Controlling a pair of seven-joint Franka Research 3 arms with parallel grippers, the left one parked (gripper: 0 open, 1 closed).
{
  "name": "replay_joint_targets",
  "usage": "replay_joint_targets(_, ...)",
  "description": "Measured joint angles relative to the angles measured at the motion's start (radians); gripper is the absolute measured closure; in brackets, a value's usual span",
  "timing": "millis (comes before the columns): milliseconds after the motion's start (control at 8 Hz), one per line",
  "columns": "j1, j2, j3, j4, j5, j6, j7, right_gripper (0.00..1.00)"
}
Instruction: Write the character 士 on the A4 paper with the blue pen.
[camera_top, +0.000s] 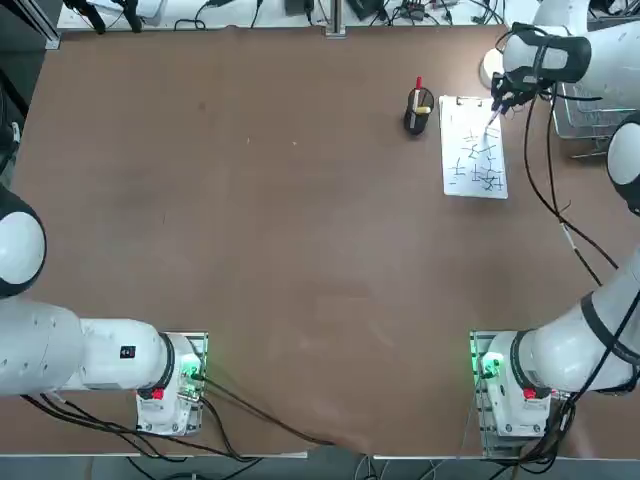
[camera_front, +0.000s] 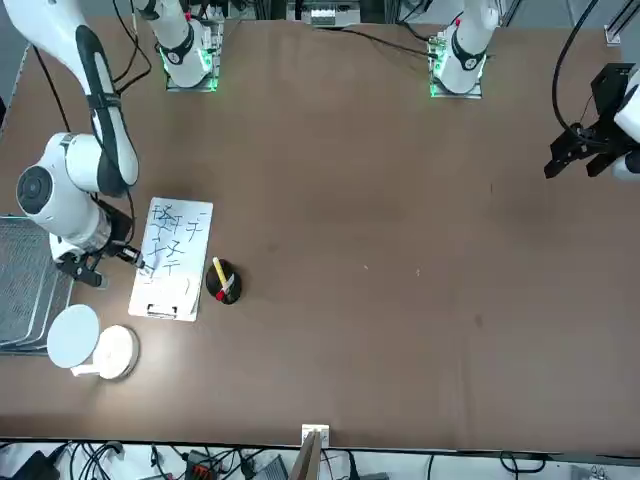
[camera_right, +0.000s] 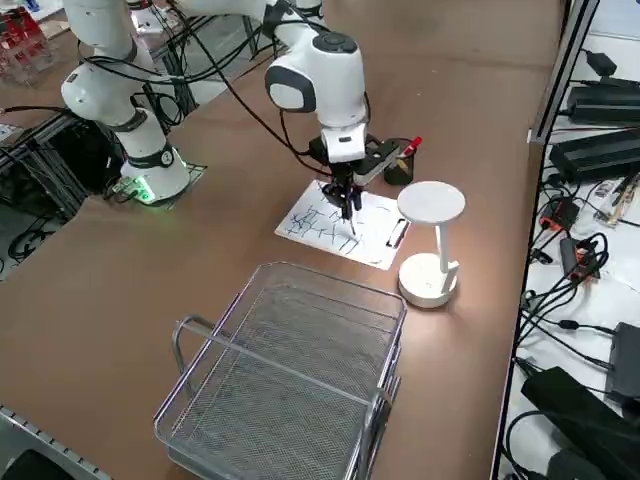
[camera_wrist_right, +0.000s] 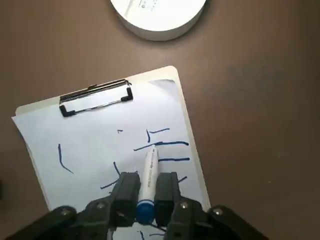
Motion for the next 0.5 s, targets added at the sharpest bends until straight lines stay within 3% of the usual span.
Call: replay_joint_targets(500,0.000,0.000,0.011,0.000,0.000,0.000,0.014,0.79)
